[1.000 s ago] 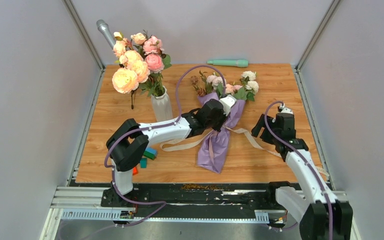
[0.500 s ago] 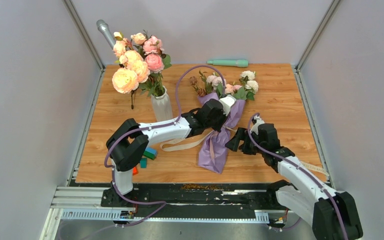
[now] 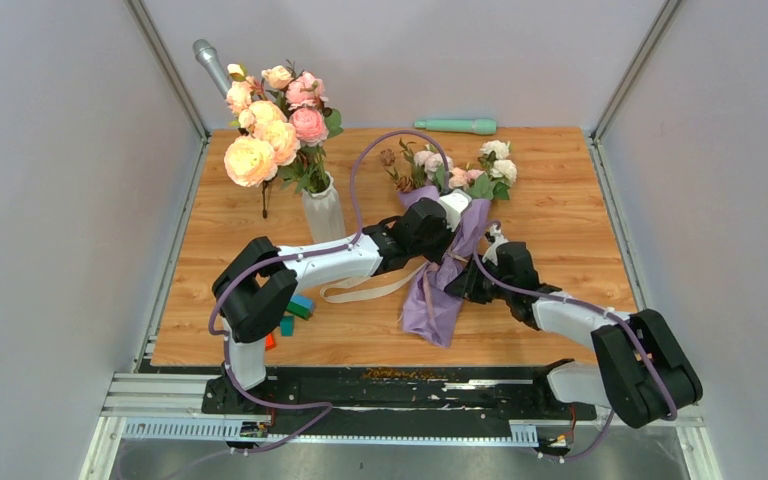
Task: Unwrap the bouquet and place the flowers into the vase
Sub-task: Untie the ribbon from the wrapping paper.
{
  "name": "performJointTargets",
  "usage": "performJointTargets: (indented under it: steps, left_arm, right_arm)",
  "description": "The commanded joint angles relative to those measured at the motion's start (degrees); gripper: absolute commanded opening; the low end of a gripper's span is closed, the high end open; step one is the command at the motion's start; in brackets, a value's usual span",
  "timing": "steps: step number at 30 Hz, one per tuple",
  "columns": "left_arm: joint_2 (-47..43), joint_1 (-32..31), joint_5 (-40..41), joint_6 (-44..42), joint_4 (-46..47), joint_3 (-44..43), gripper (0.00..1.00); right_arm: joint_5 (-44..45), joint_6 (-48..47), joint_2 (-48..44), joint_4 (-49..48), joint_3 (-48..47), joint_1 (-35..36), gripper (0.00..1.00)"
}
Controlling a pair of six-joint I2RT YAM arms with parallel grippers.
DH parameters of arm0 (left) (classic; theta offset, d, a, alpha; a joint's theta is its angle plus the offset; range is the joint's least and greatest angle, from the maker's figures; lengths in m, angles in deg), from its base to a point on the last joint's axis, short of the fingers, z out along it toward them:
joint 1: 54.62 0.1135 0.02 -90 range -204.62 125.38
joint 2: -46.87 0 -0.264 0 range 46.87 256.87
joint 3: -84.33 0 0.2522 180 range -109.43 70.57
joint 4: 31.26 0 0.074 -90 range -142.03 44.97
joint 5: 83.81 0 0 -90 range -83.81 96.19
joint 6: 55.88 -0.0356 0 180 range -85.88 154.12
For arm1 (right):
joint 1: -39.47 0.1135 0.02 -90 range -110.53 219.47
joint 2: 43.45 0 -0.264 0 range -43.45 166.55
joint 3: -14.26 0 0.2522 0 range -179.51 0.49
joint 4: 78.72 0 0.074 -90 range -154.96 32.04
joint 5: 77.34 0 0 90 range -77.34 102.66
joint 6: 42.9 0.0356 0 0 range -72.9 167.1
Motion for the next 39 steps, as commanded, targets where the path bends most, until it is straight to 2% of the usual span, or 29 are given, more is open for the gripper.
performJointTargets:
  steps: [1, 2, 3, 11, 20, 39]
  left_arm:
    - [-1.6, 0.0, 0.8, 1.4, 1.9, -0.5, 0.00]
    - [-1.6, 0.0, 0.9, 1.4, 1.8, -0.5, 0.00]
    - [-1.6, 0.1, 1.0, 1.4, 1.8, -0.7, 0.00]
    - [-1.9, 3.1, -1.1, 4.7, 2.6, -2.5, 0.00]
    - [-1.8, 4.5, -2.3, 5.0, 3.9, -5.0, 0.00]
    - [-2.9, 4.6, -2.8, 4.2, 4.6, -7.6, 0.00]
  right_arm:
    - [1.2, 0.7, 2.5, -3.0, -1.5, 0.2, 0.10]
    - [1.8, 0.2, 2.8, -1.2, -1.8, 0.2, 0.02]
    - [2.4, -0.4, 3.0, 0.8, -2.4, 0.2, 0.00]
    - [5.6, -4.9, 4.6, 11.8, -5.8, 0.2, 0.00]
    - [5.7, -5.1, 7.2, 12.7, -5.9, 0.2, 0.00]
    - [7.9, -5.1, 6.8, 14.1, -5.8, 0.3, 0.00]
